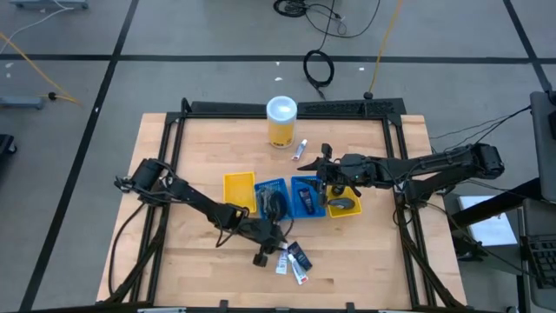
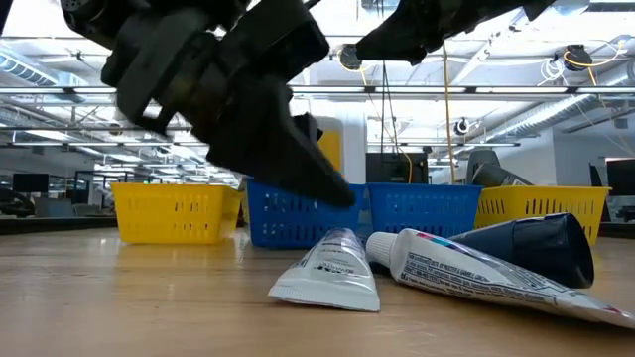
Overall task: Pick & Place Travel size toiletries
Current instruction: Put the white toothpaste into the left yellow bin
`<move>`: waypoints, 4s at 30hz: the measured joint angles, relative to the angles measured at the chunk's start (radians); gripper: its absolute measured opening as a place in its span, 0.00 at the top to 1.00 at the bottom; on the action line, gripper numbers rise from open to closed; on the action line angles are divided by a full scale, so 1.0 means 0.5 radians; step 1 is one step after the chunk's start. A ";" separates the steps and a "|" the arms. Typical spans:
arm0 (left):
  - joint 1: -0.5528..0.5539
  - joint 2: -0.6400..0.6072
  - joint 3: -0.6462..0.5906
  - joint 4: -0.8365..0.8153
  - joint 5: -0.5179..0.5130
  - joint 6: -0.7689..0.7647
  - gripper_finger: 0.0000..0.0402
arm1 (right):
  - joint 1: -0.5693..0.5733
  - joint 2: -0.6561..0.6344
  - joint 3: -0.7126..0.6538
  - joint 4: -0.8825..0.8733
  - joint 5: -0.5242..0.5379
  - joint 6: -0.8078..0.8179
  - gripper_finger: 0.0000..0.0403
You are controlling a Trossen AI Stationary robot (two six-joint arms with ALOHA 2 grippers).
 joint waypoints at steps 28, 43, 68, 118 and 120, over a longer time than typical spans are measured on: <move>-0.081 0.003 0.750 -1.139 -0.114 -2.079 0.60 | 0.014 -0.189 -0.001 -0.666 0.000 0.217 0.68; -0.159 0.033 0.752 -1.263 -0.336 -2.688 0.60 | 0.014 -0.520 -0.001 -1.404 0.001 0.462 0.68; -0.010 0.410 1.376 -2.138 -0.146 -2.758 0.61 | 0.014 -0.745 -0.173 -1.392 0.003 0.500 0.68; 0.021 0.544 1.379 -2.120 0.076 -2.217 0.98 | 0.014 -0.744 -0.173 -1.391 0.006 0.532 0.68; 0.026 0.526 1.379 -2.124 0.173 -2.133 0.97 | 0.014 -0.744 -0.173 -1.391 0.006 0.532 0.68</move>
